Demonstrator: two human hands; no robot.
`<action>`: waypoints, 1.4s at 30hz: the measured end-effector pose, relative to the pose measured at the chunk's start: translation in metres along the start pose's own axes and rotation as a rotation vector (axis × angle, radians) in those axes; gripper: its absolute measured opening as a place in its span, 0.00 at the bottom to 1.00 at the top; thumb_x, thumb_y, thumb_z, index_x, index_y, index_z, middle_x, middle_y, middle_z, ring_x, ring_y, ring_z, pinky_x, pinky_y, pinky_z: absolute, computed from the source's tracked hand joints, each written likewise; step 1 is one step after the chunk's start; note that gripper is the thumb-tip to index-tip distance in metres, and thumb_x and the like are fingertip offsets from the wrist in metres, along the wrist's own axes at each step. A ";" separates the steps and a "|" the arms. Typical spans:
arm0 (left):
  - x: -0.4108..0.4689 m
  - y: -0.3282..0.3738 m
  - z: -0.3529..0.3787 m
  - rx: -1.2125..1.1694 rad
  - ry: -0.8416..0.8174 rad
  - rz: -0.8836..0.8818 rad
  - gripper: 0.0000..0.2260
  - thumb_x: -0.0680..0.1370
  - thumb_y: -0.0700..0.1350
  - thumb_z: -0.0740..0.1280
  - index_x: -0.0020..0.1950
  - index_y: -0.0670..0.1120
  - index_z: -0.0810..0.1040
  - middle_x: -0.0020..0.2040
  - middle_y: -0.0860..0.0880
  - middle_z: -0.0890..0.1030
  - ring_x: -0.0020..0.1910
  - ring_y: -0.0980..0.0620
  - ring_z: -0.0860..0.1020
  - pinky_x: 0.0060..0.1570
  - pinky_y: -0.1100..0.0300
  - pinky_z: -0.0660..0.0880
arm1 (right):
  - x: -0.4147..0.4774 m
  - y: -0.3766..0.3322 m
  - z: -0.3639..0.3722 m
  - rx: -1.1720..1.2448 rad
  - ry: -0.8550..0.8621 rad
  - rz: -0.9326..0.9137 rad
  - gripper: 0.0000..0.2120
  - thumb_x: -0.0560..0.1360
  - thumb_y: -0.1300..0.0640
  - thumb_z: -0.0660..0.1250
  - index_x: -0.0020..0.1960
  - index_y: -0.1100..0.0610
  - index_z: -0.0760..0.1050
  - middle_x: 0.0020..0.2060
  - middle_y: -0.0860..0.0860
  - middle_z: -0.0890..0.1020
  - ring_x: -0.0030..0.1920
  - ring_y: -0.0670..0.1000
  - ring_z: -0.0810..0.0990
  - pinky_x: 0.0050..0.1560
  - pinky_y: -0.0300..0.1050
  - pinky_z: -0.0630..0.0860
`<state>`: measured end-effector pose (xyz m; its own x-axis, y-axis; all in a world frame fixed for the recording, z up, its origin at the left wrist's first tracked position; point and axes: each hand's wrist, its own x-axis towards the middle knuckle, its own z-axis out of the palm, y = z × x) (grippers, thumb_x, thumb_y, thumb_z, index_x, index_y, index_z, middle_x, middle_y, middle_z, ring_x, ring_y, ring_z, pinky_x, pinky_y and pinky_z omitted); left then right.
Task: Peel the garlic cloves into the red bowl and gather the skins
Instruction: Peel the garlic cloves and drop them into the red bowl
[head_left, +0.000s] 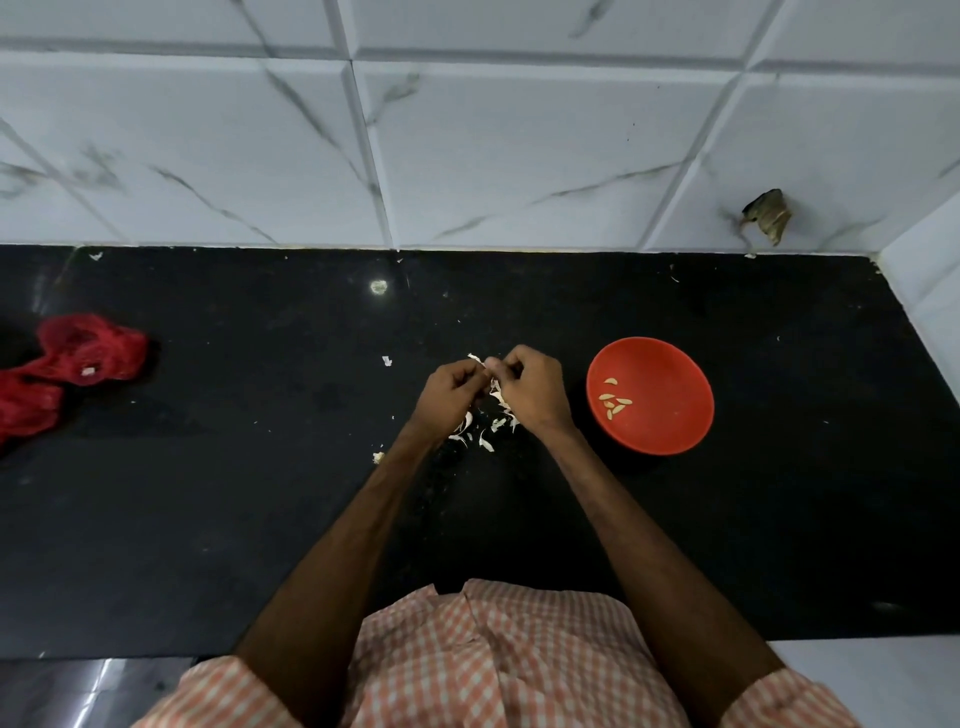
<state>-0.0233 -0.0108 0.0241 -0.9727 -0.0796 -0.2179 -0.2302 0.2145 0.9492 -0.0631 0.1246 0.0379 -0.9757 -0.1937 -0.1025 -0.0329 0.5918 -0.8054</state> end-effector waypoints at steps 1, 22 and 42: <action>0.001 -0.001 0.000 -0.032 0.018 -0.013 0.16 0.80 0.48 0.64 0.43 0.35 0.77 0.32 0.49 0.73 0.30 0.55 0.69 0.32 0.59 0.65 | -0.002 0.000 0.000 0.055 0.018 -0.030 0.11 0.78 0.54 0.71 0.39 0.55 0.75 0.34 0.47 0.79 0.33 0.40 0.77 0.35 0.31 0.71; -0.006 0.025 0.004 -0.573 -0.020 -0.320 0.17 0.81 0.43 0.58 0.32 0.49 0.63 0.26 0.54 0.60 0.24 0.58 0.57 0.23 0.65 0.52 | -0.003 0.002 0.000 0.444 0.068 -0.160 0.05 0.74 0.65 0.72 0.44 0.56 0.81 0.40 0.48 0.84 0.42 0.45 0.82 0.44 0.37 0.77; -0.004 0.026 0.003 -0.763 0.089 -0.374 0.16 0.81 0.42 0.56 0.32 0.48 0.62 0.24 0.54 0.59 0.21 0.58 0.56 0.19 0.67 0.53 | -0.007 -0.006 0.002 -0.061 0.252 -0.504 0.03 0.76 0.57 0.72 0.45 0.56 0.82 0.44 0.47 0.79 0.46 0.46 0.78 0.39 0.38 0.75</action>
<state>-0.0253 -0.0018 0.0486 -0.8236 -0.0975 -0.5588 -0.4220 -0.5530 0.7184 -0.0561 0.1209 0.0425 -0.8575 -0.2760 0.4341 -0.5131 0.5202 -0.6828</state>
